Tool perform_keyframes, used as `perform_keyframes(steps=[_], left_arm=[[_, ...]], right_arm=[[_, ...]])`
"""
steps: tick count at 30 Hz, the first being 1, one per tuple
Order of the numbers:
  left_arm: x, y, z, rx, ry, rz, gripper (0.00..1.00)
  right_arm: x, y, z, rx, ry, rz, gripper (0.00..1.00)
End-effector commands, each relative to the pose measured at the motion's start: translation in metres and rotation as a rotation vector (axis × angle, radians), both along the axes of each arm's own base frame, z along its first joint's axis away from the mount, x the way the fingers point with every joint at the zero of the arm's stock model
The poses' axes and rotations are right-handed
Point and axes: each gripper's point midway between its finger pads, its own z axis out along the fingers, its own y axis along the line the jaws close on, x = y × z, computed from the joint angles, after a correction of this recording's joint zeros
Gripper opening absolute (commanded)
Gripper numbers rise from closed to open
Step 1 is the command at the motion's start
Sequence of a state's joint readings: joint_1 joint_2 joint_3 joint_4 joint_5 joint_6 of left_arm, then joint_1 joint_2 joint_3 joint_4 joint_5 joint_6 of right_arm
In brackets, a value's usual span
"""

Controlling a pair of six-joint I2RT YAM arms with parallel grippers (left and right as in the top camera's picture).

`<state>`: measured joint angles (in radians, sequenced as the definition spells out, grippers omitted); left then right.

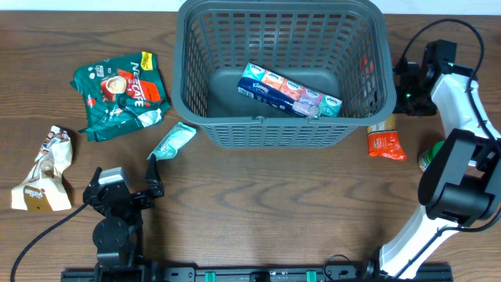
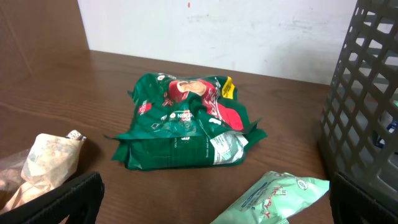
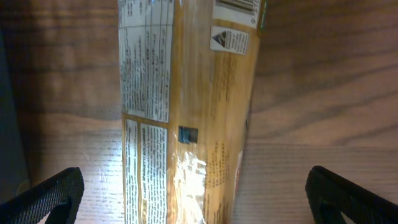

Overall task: Pack container
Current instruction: 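Grasp the red-and-tan pasta bag with the right gripper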

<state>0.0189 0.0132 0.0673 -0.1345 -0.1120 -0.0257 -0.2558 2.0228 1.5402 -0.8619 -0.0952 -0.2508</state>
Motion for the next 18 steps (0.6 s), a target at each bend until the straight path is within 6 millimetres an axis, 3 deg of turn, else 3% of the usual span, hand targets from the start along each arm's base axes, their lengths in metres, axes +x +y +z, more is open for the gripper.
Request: perform_keyframes(steps=[1, 8, 18], left_arm=[[-0.001, 0.003, -0.016, 0.003, 0.048, 0.017, 0.99], [-0.001, 0.003, -0.016, 0.003, 0.048, 0.017, 0.99], [-0.001, 0.003, -0.016, 0.003, 0.048, 0.017, 0.99]], right_arm=[[0.005, 0.009, -0.004, -0.041, 0.002, 0.021, 0.99], [0.013, 0.012, -0.01, -0.065, -0.004, -0.058, 0.99], [0.004, 0.012, -0.061, -0.048, 0.105, -0.097, 0.99]])
